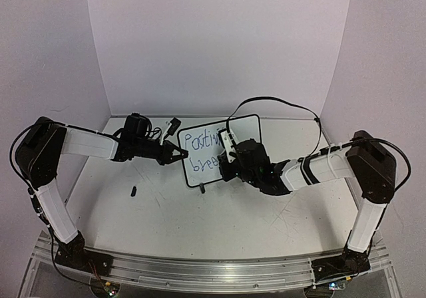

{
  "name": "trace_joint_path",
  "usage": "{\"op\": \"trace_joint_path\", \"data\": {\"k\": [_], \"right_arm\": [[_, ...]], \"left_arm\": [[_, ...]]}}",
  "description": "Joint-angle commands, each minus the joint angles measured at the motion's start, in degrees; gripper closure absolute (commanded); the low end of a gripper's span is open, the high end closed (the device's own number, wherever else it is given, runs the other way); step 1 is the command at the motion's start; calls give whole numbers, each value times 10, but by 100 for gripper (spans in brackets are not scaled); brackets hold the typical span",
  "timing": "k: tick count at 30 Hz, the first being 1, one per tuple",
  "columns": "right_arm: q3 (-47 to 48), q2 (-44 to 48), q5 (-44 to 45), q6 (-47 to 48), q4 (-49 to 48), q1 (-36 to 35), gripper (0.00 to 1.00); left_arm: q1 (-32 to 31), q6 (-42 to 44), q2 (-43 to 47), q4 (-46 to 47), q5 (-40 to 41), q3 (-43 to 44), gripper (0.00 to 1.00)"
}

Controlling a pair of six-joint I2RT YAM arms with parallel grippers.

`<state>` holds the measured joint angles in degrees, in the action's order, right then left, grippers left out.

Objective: Write a sentence on the whiteboard

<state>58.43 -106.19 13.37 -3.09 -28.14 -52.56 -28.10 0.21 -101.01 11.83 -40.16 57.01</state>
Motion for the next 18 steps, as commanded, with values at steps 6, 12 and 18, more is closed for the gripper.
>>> {"op": "trace_joint_path", "data": {"k": [6, 12, 18], "right_arm": [[-13, -11, 7, -13, 12, -1, 100], [-10, -8, 31, -2, 12, -1, 100], [-3, 6, 51, 10, -10, 9, 100]], "left_arm": [[15, 48, -17, -37, 142, 12, 100], [15, 48, -17, -36, 142, 13, 100], [15, 48, -16, -36, 142, 12, 100]]}}
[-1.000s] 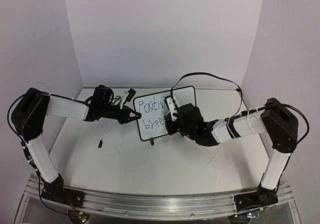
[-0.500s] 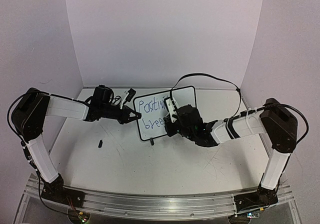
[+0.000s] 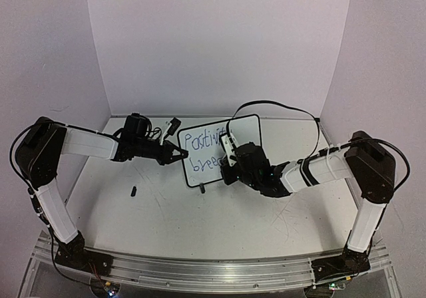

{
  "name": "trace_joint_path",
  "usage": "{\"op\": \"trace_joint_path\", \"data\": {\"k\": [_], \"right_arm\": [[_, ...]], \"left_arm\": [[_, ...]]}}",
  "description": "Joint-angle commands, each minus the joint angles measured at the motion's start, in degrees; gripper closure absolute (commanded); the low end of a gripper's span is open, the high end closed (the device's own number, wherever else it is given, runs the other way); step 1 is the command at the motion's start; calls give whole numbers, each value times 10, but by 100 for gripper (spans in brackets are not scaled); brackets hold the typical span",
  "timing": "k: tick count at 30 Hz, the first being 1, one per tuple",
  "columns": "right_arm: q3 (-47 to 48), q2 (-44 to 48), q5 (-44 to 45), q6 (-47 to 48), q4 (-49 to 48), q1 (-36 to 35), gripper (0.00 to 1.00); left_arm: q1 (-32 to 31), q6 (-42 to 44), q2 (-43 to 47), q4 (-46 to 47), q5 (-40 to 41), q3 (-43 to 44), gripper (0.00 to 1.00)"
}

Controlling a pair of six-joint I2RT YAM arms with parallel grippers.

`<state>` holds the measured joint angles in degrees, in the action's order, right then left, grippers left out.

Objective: Write a sentence on the whiteboard

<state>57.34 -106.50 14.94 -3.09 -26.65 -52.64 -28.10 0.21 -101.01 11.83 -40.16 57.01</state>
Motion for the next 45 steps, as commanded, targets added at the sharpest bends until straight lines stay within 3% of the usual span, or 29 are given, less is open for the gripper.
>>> {"op": "trace_joint_path", "data": {"k": [1, 28, 45], "right_arm": [[13, 9, 37, 13, -27, 11, 100], [58, 28, 48, 59, -42, 21, 100], [43, 25, 14, 36, -28, 19, 100]], "left_arm": [[15, 48, -16, -36, 142, 11, 100], [15, 48, -17, -37, 140, 12, 100], [14, 49, -17, -37, 141, 13, 100]]}}
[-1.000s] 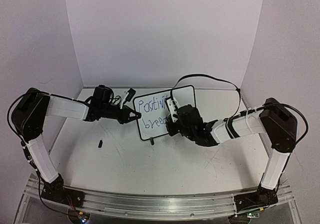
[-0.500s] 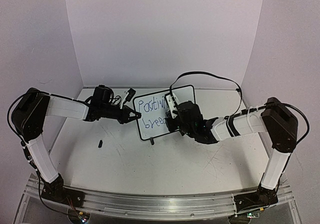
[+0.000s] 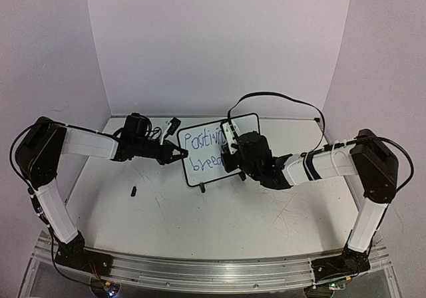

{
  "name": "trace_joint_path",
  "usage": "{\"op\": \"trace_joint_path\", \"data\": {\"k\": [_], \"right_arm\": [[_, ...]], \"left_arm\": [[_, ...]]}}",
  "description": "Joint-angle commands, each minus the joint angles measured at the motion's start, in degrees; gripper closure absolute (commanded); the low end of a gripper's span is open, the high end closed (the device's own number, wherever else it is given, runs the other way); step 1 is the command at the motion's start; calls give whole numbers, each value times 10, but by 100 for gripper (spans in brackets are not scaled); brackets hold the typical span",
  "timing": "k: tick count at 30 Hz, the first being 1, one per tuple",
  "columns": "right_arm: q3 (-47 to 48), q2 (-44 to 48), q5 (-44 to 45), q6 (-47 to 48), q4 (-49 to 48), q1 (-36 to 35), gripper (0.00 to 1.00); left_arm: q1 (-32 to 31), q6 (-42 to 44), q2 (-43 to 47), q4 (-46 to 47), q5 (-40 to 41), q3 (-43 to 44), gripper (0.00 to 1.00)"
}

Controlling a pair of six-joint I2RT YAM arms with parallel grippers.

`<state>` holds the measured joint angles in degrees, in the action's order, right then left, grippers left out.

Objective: Write a sentence on the whiteboard

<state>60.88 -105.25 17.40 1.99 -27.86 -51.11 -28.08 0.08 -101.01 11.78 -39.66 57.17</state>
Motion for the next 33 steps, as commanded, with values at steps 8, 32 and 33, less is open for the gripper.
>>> {"op": "trace_joint_path", "data": {"k": [8, 32, 33], "right_arm": [[-12, -1, -15, -38, -9, 4, 100], [-51, 30, -30, -36, 0, 3, 100], [-54, 40, -42, -36, -3, 3, 100]], "left_arm": [[14, 50, -19, -37, 136, 14, 100], [14, 49, -20, -37, 137, 11, 100], [14, 50, -20, -37, 136, 11, 100]]}}
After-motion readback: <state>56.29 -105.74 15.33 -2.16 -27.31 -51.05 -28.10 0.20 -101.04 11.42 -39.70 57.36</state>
